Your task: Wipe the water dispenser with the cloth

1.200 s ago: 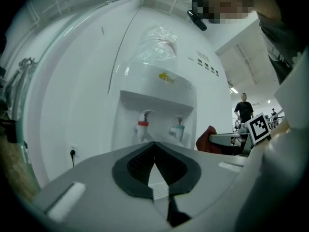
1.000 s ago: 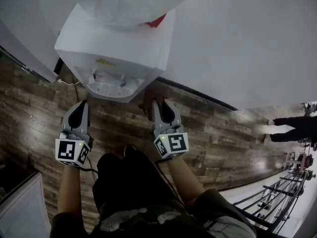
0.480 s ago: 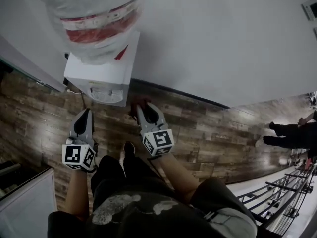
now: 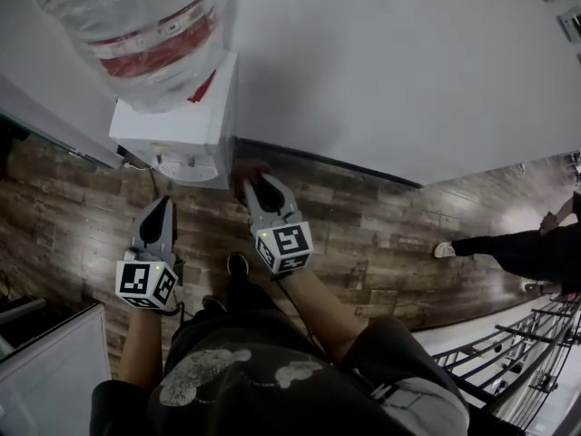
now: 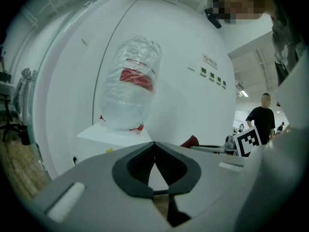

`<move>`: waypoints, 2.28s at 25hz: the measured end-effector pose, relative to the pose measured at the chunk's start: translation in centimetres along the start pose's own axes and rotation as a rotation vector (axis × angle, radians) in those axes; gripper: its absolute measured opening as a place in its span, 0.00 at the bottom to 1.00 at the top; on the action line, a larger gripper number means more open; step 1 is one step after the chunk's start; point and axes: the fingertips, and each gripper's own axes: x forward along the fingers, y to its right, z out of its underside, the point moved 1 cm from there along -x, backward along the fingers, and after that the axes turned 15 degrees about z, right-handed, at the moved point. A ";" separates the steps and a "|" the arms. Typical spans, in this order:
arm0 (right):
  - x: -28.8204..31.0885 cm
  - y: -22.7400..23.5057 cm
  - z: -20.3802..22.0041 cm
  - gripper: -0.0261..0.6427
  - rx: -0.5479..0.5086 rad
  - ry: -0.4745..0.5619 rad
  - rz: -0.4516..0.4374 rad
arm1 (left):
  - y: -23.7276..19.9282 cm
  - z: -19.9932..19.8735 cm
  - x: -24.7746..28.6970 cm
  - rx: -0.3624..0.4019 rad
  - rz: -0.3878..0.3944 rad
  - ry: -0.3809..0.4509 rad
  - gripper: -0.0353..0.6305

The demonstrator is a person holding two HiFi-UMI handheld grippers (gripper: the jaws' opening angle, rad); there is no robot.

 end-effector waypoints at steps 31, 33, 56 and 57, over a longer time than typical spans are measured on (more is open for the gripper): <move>-24.4 -21.9 5.0 0.11 -0.026 0.079 0.121 | 7.2 5.6 -30.0 -0.090 0.195 0.067 0.08; -26.8 -23.4 5.2 0.11 -0.024 0.081 0.137 | 7.9 6.0 -32.2 -0.097 0.219 0.059 0.08; -35.8 -26.1 6.8 0.10 -0.041 0.049 0.176 | 14.1 7.3 -36.1 -0.071 0.342 0.028 0.08; -35.8 -26.2 6.9 0.10 -0.042 0.043 0.175 | 14.1 7.3 -36.0 -0.072 0.342 0.023 0.08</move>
